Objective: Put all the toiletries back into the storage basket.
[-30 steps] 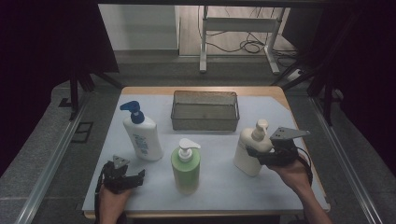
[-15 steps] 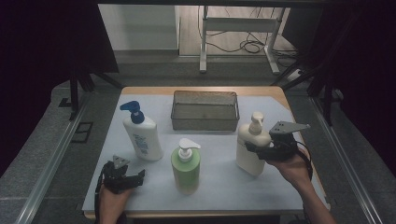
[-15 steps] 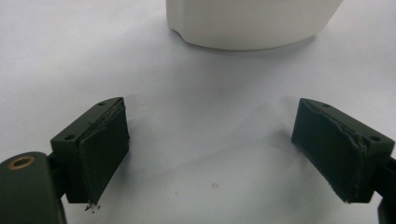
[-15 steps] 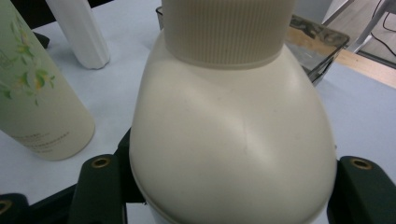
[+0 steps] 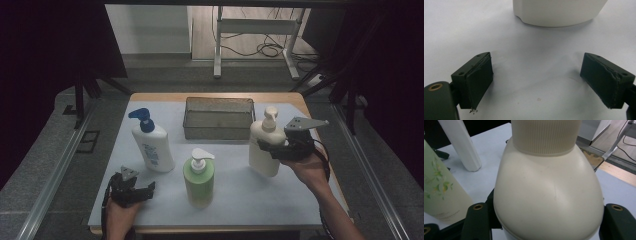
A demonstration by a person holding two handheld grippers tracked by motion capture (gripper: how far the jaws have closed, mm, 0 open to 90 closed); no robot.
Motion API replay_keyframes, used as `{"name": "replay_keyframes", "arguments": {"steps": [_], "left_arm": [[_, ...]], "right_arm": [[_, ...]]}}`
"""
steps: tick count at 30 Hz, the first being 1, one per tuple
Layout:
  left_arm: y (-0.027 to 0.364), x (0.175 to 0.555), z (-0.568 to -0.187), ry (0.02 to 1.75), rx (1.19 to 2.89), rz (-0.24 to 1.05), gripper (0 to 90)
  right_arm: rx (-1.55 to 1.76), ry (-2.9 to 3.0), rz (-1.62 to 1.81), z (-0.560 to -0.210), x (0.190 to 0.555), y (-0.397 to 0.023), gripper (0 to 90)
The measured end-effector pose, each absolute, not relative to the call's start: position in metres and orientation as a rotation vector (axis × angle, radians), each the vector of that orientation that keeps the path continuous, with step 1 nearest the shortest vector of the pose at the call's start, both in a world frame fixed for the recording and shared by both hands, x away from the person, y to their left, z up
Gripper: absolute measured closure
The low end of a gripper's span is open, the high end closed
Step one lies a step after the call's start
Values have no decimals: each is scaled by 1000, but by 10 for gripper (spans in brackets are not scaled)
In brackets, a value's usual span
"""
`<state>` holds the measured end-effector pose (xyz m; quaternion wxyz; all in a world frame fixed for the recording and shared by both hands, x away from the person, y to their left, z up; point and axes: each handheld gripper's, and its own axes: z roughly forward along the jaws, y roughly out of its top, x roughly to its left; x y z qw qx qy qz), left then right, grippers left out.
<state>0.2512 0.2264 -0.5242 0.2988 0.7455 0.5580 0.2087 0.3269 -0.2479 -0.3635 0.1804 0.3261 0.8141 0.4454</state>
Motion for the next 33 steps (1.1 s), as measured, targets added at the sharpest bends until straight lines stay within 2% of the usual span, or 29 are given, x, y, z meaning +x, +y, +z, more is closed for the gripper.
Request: {"name": "replay_keyframes", "arguments": {"steps": [15, 33], "left_arm": [[226, 251, -524, 1482, 1980, 554, 109], [226, 251, -524, 1482, 1977, 553, 109]], "right_arm": [[888, 2285, 1266, -338, 348, -217, 377], [847, 2278, 1287, -327, 372, -182, 378]]}}
